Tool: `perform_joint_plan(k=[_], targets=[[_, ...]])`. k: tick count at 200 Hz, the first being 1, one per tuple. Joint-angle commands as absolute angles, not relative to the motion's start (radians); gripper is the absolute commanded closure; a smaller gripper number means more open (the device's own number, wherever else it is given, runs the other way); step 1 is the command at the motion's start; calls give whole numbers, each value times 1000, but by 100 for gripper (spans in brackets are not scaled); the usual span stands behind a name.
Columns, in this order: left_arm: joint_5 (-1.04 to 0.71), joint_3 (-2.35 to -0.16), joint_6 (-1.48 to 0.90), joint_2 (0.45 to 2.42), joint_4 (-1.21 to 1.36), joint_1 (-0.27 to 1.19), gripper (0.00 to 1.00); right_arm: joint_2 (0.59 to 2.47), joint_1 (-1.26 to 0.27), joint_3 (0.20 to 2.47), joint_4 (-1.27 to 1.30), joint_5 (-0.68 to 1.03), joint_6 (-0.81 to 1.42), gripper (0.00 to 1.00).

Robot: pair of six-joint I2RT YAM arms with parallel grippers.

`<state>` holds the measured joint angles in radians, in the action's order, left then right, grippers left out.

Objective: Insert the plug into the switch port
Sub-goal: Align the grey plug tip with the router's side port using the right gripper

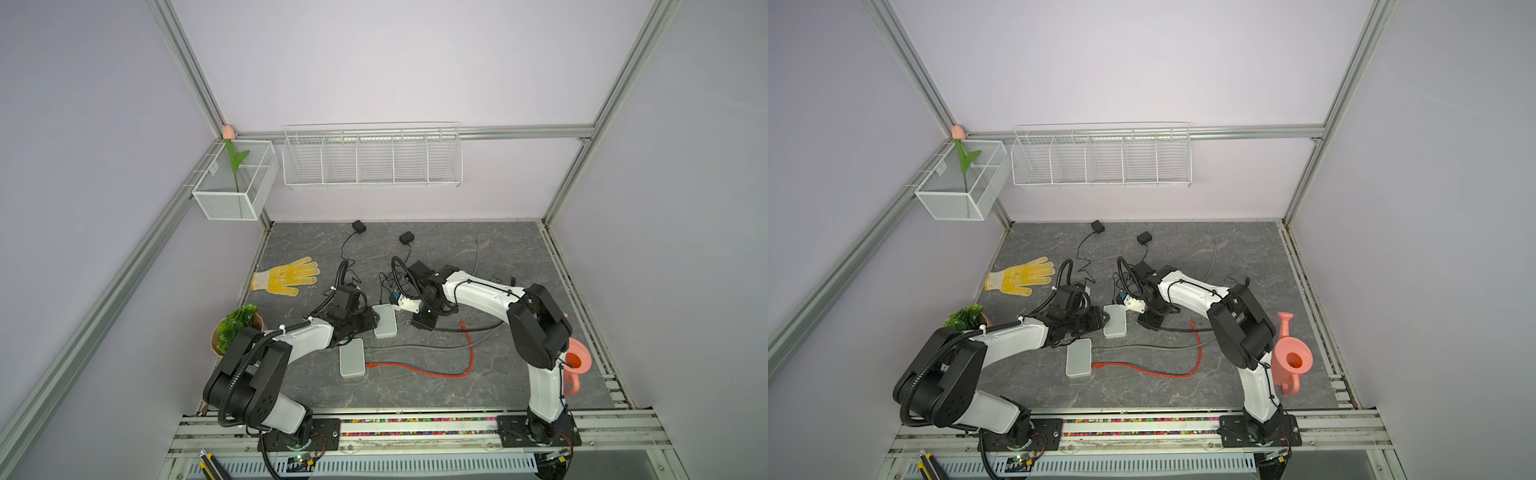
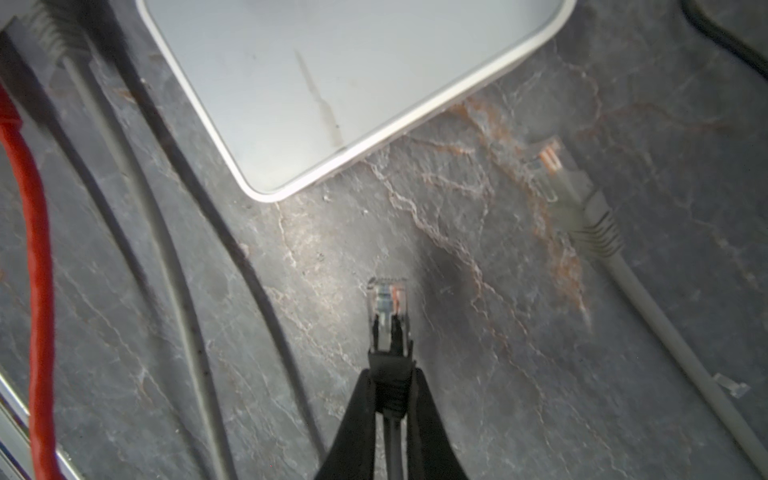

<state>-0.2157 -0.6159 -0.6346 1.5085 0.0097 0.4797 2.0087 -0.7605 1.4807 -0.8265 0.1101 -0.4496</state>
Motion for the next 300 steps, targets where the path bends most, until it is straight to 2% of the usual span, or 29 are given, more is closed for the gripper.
perform_joint_plan(k=[1,22,64,131,211,300], targets=[[-254,-644,-640,1537,51,477,64,2045,-778,1510,-858,152,-471,93],[-281,-653,-639,1574,77,476,72,2069,-790,1525,-851,166,-469,93],[-350,-718,-595,1671,82,469,76,2101,-809,1561,-850,177,-468,93],[-367,-749,-565,1688,44,454,75,2080,-811,1552,-804,154,-450,93],[-387,-635,-620,1669,144,454,71,2051,-825,1538,-749,245,-412,93],[-339,-540,-620,1563,133,454,71,2007,-830,1469,-644,206,-336,93]])
